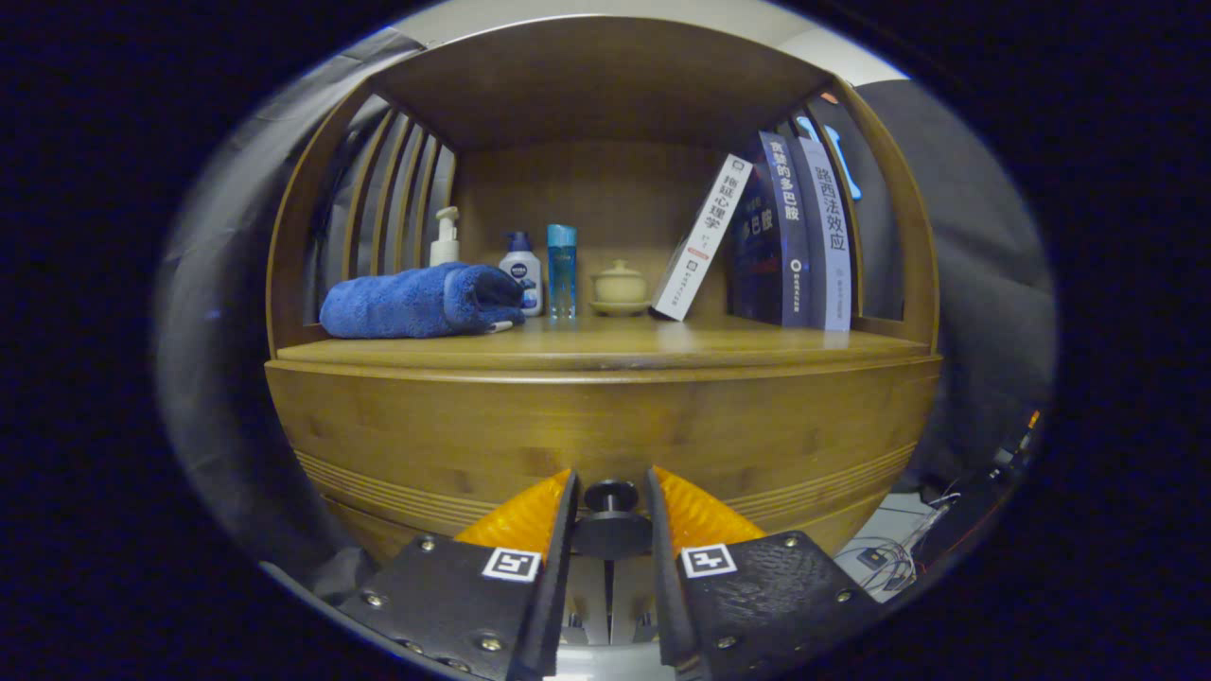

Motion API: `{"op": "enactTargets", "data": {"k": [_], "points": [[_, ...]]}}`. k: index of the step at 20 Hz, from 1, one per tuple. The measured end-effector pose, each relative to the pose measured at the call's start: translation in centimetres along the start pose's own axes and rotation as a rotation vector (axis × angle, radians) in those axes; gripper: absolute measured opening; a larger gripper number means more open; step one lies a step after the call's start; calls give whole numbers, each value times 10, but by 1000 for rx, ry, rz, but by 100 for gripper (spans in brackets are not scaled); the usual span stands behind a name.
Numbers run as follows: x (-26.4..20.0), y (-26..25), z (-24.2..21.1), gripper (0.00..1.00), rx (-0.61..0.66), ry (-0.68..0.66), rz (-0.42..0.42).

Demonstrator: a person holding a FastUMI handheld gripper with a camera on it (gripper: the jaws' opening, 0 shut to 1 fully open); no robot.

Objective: Pull open the drawer, take out the items inside it, and place them on the countertop above the cabinet.

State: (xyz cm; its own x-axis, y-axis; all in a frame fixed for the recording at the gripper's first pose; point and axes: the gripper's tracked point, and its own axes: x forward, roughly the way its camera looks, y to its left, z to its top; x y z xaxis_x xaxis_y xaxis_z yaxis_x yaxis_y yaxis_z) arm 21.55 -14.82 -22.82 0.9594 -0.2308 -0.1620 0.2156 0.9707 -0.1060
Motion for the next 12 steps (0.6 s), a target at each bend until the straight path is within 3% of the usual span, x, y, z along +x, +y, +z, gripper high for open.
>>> {"op": "enactTargets", "data": {"k": [1, 4, 5, 12], "points": [[1, 0, -3, 33, 8, 14, 8], [-4, -4, -5, 27, 22, 36, 4], [-10, -4, -5, 20, 25, 38, -6], [-66, -8, -12, 19, 16, 38, -6]]}}
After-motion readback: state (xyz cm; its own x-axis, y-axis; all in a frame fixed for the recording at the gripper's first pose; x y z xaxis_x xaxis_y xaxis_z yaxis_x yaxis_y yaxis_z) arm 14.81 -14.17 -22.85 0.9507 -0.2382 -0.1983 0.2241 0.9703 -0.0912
